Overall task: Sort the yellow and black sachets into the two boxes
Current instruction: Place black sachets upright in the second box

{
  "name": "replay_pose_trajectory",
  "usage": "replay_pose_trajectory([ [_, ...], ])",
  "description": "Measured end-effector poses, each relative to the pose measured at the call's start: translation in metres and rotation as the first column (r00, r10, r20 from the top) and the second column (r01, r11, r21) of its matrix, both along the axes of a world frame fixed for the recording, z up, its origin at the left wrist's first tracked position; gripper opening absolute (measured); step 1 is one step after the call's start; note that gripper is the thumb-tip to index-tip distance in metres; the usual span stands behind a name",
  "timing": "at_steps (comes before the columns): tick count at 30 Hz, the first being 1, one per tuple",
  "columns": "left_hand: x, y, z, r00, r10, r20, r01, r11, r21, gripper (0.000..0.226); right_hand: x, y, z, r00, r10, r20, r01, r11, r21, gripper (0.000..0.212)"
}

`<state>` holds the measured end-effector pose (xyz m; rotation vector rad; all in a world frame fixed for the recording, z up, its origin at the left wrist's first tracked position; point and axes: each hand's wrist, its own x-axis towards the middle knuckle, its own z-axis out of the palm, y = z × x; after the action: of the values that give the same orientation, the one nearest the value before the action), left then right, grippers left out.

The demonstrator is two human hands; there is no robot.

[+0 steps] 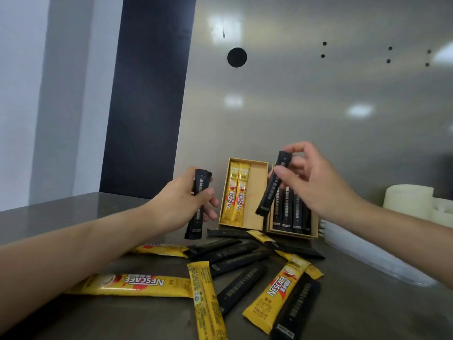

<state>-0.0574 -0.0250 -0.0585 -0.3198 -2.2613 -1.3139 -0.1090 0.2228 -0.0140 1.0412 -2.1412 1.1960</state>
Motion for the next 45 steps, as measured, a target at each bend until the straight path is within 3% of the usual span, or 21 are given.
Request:
replay_pose_trajectory([
  [4, 0.0, 0.001, -0.002, 1.0, -0.004, 0.003, 0.004, 1.0, -0.016, 0.02, -0.016, 0.011, 0.062, 0.996, -0.028, -0.09, 0.042, 0.987, 0.158, 0.029],
  [9, 0.001, 0.003, -0.003, 1.0, -0.01, 0.003, 0.01, 1.0, 0.001, 0.019, -0.024, 0.037, 0.111, 0.985, -0.117, 0.123, 0.052, 0.897, 0.438, 0.029],
  [12, 0.0, 0.003, -0.002, 1.0, -0.007, -0.004, 0.007, 1.0, 0.013, 0.016, -0.035, 0.049, 0.104, 0.966, -0.199, 0.162, 0.077, 0.827, 0.557, 0.025],
  [14, -0.001, 0.003, -0.002, 1.0, -0.005, -0.006, 0.006, 1.0, 0.03, 0.015, -0.045, 0.058, 0.094, 0.965, -0.207, 0.163, 0.082, 0.823, 0.563, 0.022],
  [19, -0.001, 0.003, -0.003, 1.0, -0.009, 0.001, 0.009, 0.999, 0.034, 0.015, -0.053, 0.072, 0.085, 0.968, -0.113, 0.226, 0.011, 0.912, 0.41, 0.02],
  [23, -0.001, 0.004, -0.004, 1.0, -0.012, -0.002, 0.012, 0.999, 0.047, 0.015, -0.057, 0.061, 0.078, 0.966, -0.107, 0.236, -0.018, 0.881, 0.472, 0.024],
  [31, -0.001, 0.004, -0.005, 1.0, -0.004, -0.007, 0.004, 1.0, 0.017, 0.016, -0.069, 0.058, 0.07, 0.961, -0.249, 0.118, 0.128, 0.782, 0.61, 0.031],
  [37, 0.0, 0.005, -0.004, 1.0, 0.008, -0.013, -0.009, 1.0, -0.027, 0.016, -0.07, 0.057, 0.069, 0.94, -0.317, -0.126, 0.318, 0.679, 0.662, 0.031],
  [45, 0.001, 0.006, -0.004, 1.0, -0.005, -0.011, 0.004, 0.998, -0.056, 0.016, -0.069, 0.055, 0.066, 0.884, -0.275, -0.377, 0.467, 0.549, 0.693, 0.034],
])
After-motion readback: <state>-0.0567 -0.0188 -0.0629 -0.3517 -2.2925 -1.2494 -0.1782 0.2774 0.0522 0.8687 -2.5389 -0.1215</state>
